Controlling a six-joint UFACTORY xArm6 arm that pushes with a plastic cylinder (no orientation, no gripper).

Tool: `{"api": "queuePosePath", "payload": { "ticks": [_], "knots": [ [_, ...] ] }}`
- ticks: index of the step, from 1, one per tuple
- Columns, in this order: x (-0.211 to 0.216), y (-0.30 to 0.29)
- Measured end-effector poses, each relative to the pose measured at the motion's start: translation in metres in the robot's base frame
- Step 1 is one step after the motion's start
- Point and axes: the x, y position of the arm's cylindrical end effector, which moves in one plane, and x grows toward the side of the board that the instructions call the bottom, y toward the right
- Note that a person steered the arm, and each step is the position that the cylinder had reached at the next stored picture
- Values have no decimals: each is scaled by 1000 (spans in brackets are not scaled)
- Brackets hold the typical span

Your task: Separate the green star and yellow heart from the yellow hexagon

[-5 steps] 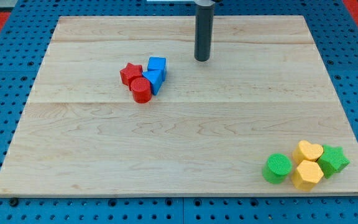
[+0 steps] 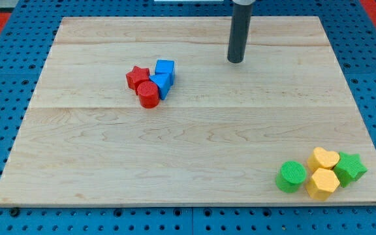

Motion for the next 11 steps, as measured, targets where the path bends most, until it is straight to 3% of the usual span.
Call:
{"api": "queuePosePath", "payload": {
  "ticks": [1,2,5,6,7,8,9,10,11],
  "knots": [
    [0,0],
    [27,28],
    [71,142],
    [86,218],
    [146,235],
    [212,226],
    [247,226],
    [246,158],
    [216,94]
  ]
}}
